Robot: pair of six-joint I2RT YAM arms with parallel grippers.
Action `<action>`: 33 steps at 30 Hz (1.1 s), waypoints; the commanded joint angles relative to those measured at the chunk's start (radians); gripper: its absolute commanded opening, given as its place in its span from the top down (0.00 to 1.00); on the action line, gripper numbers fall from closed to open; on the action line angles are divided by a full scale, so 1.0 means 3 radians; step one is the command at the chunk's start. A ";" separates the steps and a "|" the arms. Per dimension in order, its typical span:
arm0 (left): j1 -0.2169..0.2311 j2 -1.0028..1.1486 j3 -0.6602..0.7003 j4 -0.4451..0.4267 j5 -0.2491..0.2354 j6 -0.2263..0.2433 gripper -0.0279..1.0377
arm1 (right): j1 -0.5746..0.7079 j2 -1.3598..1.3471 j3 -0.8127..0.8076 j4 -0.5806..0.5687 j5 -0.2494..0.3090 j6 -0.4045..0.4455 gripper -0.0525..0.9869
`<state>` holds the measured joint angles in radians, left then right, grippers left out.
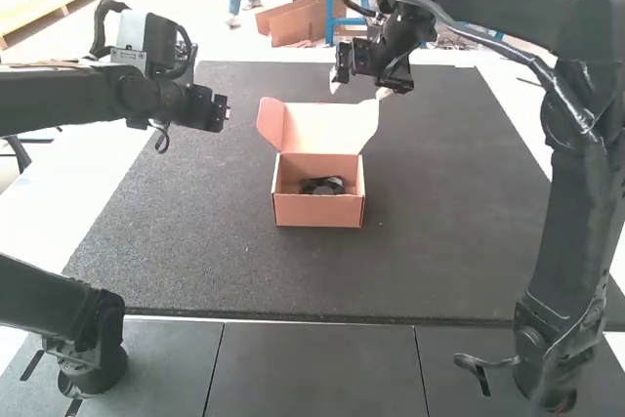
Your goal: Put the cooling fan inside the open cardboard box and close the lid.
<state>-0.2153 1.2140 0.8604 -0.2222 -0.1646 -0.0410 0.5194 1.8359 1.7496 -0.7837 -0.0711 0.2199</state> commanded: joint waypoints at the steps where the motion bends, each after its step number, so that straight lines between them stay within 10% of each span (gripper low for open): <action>1: -0.0013 0.0156 0.0154 0.0102 0.0012 0.0029 0.06 | -0.0100 -0.0142 -0.0131 0.0148 0.0191 -0.0145 0.07; 20: 0.0007 0.1205 0.0762 0.0526 0.0012 0.0024 0.06 | -0.0294 -0.0004 -0.0376 0.1073 0.0227 -0.0293 0.07; 33: -0.0013 0.1511 0.1023 0.0541 0.0308 -0.0022 0.06 | -0.0448 0.0379 0.0079 0.0767 -0.0105 -0.0155 0.07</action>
<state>-0.2153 1.6680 1.1263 -0.0700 -0.1307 -0.0418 0.4084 1.9411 1.7184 -0.5423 -0.0566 0.1493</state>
